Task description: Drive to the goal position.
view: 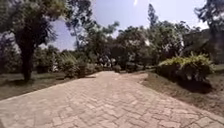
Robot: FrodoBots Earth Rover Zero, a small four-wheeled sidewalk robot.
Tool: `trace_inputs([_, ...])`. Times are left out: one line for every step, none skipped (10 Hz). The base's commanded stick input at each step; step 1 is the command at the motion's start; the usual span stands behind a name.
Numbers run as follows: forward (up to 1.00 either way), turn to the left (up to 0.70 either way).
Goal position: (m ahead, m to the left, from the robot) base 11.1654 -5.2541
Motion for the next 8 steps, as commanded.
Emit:
trace_inputs([0.50,0.00])
trace_inputs([0.50,0.00])
trace_inputs([0.50,0.00])
trace_inputs([0.50,0.00])
trace_inputs([0.50,0.00])
trace_inputs([0.50,0.00])
trace_inputs([0.50,0.00])
trace_inputs([0.50,0.00])
